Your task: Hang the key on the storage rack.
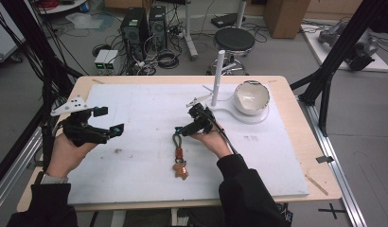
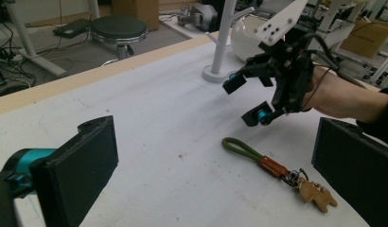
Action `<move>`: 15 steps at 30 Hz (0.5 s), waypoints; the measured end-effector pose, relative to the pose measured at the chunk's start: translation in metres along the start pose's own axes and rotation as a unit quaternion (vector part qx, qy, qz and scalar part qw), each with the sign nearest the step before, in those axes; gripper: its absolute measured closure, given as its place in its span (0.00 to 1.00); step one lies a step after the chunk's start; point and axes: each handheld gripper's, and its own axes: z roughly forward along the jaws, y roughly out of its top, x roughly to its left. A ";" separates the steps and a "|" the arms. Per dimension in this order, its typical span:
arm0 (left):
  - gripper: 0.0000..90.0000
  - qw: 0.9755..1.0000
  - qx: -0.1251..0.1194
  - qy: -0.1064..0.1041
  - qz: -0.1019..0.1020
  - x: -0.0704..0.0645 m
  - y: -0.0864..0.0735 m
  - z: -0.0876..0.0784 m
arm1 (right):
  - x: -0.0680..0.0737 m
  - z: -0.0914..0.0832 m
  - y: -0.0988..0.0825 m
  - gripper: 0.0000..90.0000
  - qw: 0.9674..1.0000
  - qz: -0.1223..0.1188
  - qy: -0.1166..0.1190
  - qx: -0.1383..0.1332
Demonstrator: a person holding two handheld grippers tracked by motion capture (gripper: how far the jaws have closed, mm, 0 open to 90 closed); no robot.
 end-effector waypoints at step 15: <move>0.02 1.000 0.006 0.007 -0.003 0.000 -0.007 -0.003 | 0.008 0.024 -0.010 0.25 0.999 -0.028 0.004 0.042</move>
